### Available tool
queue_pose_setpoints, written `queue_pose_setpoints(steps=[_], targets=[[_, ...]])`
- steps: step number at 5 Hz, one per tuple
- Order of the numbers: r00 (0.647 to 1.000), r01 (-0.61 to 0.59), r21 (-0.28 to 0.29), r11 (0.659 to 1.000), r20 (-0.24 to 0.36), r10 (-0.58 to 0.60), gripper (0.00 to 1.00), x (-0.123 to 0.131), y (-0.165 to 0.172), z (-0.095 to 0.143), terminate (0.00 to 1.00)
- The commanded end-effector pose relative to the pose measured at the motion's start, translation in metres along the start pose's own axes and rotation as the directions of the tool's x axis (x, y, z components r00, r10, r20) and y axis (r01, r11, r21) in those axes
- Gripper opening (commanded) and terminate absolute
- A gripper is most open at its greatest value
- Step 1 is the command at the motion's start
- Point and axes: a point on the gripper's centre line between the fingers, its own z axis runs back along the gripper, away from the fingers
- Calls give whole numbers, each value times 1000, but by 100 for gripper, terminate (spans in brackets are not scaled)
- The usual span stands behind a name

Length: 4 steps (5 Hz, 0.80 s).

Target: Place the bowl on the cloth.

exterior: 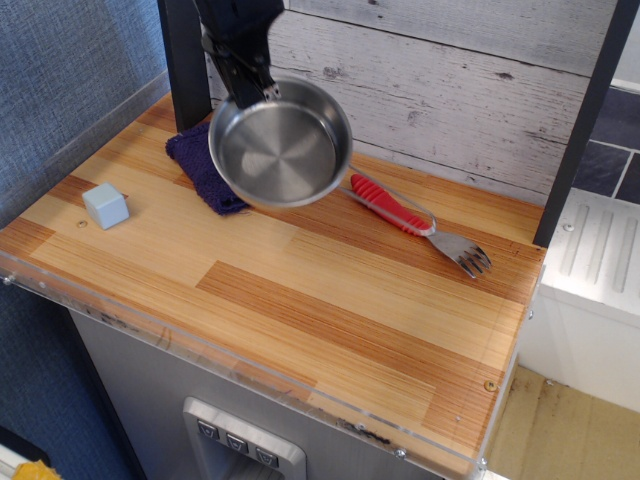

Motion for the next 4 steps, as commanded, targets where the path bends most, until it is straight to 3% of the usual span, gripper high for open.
queue_pose_setpoints(steps=[1, 4], targets=[[999, 27, 27, 999, -20, -27, 0, 8, 45, 0, 0], [997, -14, -6, 1000, -80, 14, 0, 5, 76, -32, 0]])
